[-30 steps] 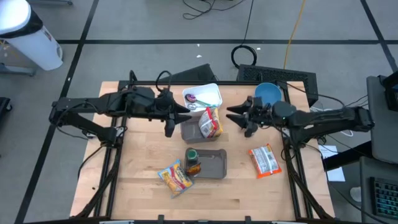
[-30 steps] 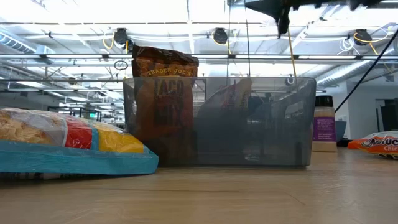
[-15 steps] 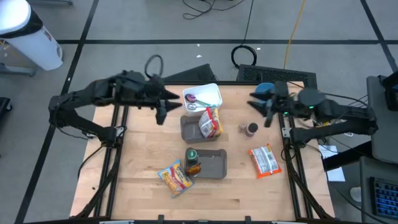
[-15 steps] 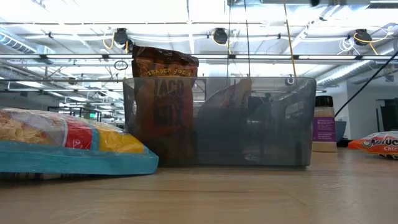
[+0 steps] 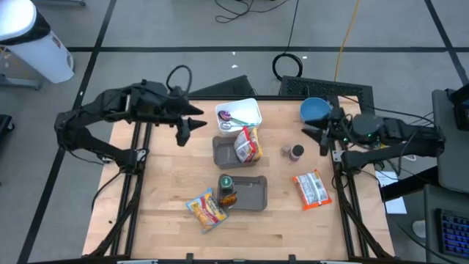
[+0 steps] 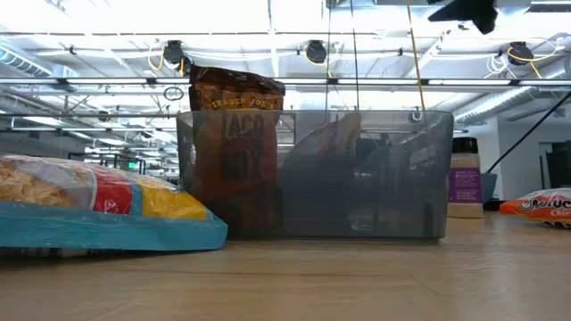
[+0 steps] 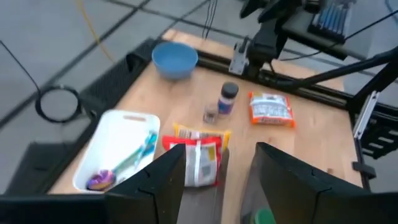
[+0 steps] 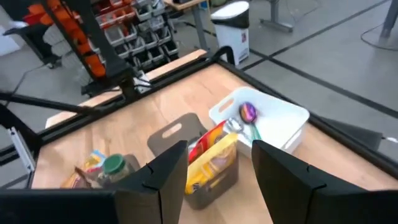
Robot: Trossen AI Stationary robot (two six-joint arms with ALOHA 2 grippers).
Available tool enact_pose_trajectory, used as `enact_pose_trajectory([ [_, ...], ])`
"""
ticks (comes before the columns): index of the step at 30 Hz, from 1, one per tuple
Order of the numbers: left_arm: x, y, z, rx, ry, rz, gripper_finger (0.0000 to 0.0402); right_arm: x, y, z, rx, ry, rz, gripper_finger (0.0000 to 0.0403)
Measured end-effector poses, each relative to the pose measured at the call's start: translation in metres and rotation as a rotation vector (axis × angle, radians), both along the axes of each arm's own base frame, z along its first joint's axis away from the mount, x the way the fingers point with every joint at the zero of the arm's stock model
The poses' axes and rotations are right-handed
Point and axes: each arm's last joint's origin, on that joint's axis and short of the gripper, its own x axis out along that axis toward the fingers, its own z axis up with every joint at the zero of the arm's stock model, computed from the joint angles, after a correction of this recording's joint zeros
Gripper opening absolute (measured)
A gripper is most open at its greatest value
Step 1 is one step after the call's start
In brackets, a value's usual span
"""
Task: Pick & Place Food Item
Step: Put the black seasoning bottle into the bottom black bin
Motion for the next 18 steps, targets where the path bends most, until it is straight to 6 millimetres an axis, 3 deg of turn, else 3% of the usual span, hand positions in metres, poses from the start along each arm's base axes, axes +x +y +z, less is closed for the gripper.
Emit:
enact_pose_trajectory([
  [4,0.013,-0.001,-0.023,-0.034,0.022,-0.002,0.0190,0.006,0.005,-0.025,-0.001,-0.012,-0.018,0.0171],
  [10,0.007,-0.005,-0.038,-0.128,-0.126,-0.029,0.0182,0.006,0.015,-0.068,0.037,0.036,-0.061,0.0171],
  [16,-0.006,-0.007,-0.064,-0.219,-0.164,-0.005,0.0182,0.007,0.027,-0.084,0.043,0.089,0.016,0.0171],
  [18,-0.011,-0.007,-0.064,-0.234,-0.233,0.010,0.0182,0.008,0.028,-0.089,0.042,0.097,0.025,0.0171],
])
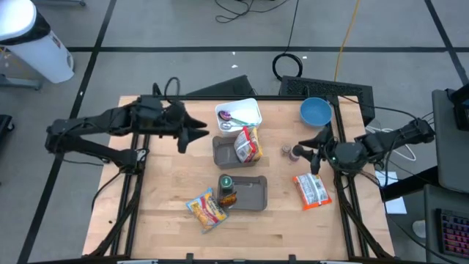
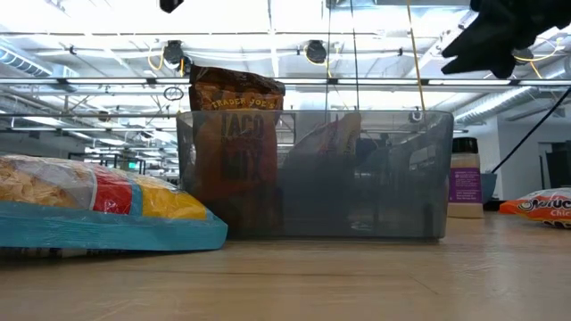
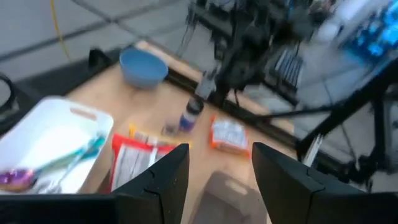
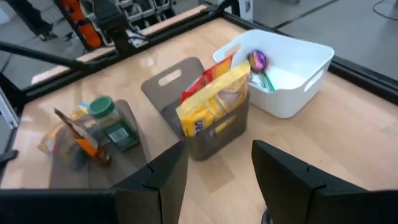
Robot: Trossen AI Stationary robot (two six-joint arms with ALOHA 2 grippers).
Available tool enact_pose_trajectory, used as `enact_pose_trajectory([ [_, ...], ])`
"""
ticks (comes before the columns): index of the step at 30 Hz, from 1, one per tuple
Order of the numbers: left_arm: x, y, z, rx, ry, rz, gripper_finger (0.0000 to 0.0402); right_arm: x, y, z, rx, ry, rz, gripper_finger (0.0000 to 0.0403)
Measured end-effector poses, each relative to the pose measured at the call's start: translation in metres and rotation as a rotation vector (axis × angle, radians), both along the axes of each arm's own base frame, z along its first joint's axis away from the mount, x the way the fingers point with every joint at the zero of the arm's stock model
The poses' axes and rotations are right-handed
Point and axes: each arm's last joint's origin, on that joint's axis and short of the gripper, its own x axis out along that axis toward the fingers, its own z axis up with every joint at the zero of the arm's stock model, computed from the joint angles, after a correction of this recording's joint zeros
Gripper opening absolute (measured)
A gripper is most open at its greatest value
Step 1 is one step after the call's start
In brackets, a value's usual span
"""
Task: Pick & Place Food Item
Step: Put the black seasoning bottle into the bottom black bin
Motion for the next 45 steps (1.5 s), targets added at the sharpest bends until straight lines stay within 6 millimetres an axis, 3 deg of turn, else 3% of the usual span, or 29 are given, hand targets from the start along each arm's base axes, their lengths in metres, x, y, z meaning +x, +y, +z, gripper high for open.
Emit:
enact_pose_trajectory([
  [8,-0.002,0.000,-0.007,-0.011,-0.144,0.008,0.0182,0.007,0.003,-0.019,0.009,-0.032,0.007,0.0171],
  [14,0.005,0.000,-0.010,-0.012,-0.139,0.007,0.0182,0.009,0.001,-0.024,0.011,-0.042,-0.015,0.0181],
  [20,0.008,0.000,-0.010,-0.031,-0.153,0.010,0.0182,0.009,-0.005,-0.023,0.010,-0.044,-0.051,0.0229],
  [29,0.008,0.000,-0.010,-0.093,-0.159,0.016,0.0182,0.007,-0.009,-0.030,-0.049,0.069,0.029,0.0302],
  [36,0.008,-0.003,-0.010,-0.116,-0.160,0.005,0.0182,-0.004,-0.013,-0.045,-0.048,0.233,-0.061,0.0306],
  [45,0.008,-0.003,-0.010,-0.108,-0.160,0.022,0.0182,-0.004,-0.014,-0.048,-0.068,0.270,-0.078,0.0306],
])
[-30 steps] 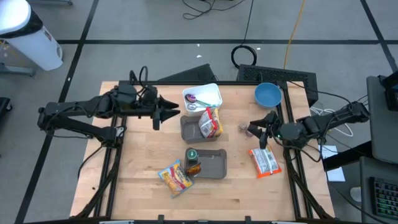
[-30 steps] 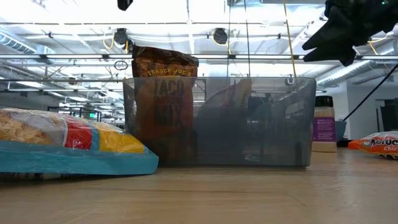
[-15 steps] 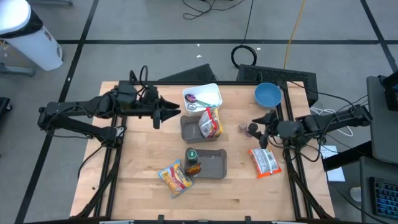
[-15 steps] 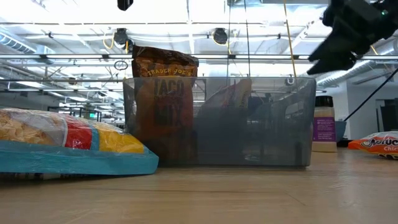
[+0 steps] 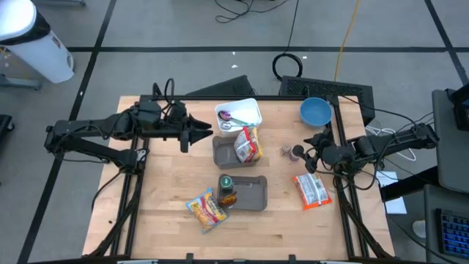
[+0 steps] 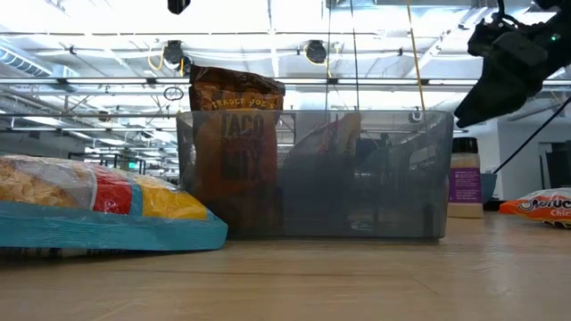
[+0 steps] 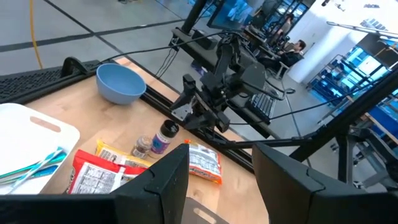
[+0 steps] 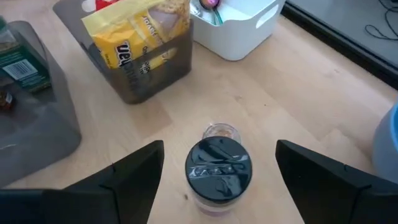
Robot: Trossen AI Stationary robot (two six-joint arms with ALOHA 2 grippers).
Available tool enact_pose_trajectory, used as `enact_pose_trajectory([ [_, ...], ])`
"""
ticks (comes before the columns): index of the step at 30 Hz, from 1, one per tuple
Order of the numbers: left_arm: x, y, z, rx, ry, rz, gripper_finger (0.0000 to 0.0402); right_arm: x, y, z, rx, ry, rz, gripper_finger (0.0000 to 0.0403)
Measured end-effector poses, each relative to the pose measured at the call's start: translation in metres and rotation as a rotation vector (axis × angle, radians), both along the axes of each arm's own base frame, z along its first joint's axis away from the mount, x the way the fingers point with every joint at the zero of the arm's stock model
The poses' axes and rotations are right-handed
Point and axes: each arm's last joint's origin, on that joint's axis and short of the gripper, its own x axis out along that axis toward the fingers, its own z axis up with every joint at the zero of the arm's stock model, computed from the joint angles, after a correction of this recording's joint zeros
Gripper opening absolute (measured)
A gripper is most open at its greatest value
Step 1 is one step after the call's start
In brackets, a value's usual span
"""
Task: Pick & Place Food Item
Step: Put the black seasoning bottle into the bottom black bin
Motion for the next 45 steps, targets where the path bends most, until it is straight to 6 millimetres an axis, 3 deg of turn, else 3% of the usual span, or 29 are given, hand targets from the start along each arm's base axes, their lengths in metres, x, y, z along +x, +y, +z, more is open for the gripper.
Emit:
enact_pose_trajectory([
  [7,0.000,0.001,0.000,0.023,0.002,0.020,0.0182,0.007,0.003,-0.021,0.061,-0.013,0.035,0.0306],
  [16,0.000,0.001,0.000,0.023,0.002,0.020,0.0182,0.008,0.001,-0.031,0.025,-0.018,-0.020,0.0291],
  [45,0.000,0.002,0.000,0.030,0.007,0.024,0.0182,0.010,0.000,-0.031,0.023,-0.018,0.020,0.0274],
])
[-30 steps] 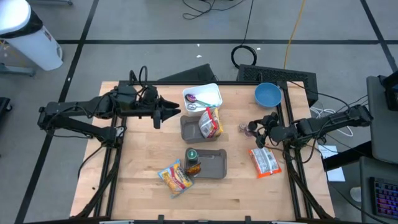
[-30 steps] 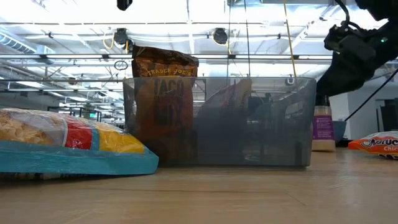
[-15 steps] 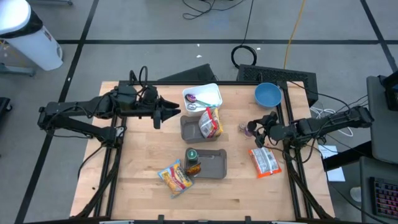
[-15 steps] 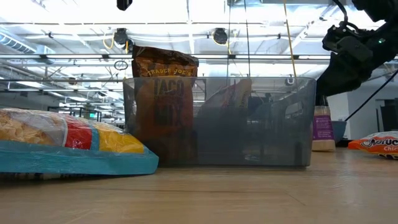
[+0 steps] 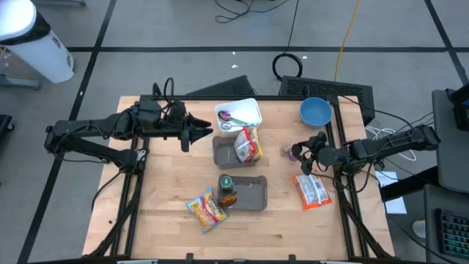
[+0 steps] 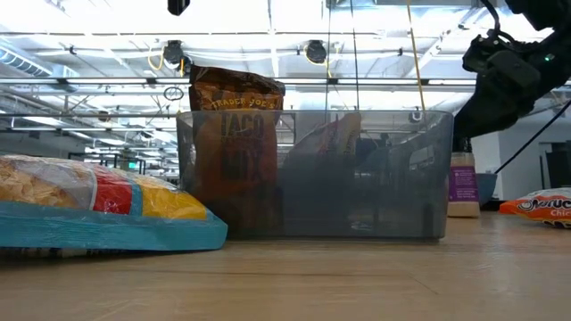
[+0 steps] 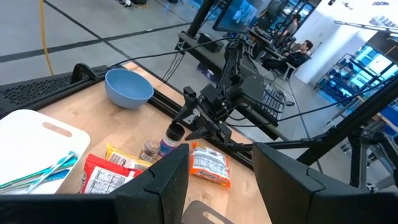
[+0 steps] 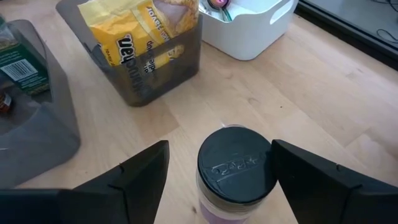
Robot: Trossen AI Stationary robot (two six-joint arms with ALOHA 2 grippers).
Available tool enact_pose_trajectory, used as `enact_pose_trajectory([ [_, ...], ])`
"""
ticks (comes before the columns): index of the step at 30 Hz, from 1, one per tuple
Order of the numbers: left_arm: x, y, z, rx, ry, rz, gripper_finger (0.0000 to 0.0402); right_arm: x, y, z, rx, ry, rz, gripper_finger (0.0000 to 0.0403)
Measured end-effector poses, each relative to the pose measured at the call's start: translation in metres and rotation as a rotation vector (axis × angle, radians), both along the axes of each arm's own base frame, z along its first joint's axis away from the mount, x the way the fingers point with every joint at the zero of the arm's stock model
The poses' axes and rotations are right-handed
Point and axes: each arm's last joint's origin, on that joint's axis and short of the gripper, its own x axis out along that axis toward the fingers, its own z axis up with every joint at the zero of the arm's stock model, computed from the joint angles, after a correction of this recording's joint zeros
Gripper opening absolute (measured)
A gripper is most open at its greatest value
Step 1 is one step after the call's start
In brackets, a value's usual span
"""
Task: Pick & Place Food Item
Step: Put the black seasoning bottle into the bottom black bin
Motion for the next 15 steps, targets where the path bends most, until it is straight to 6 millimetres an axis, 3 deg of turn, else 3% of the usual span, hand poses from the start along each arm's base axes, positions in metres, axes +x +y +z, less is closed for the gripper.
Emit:
enact_pose_trajectory([
  [15,0.000,0.005,0.000,0.018,0.002,0.018,0.0182,-0.004,-0.001,0.014,-0.054,0.062,0.042,0.0269],
])
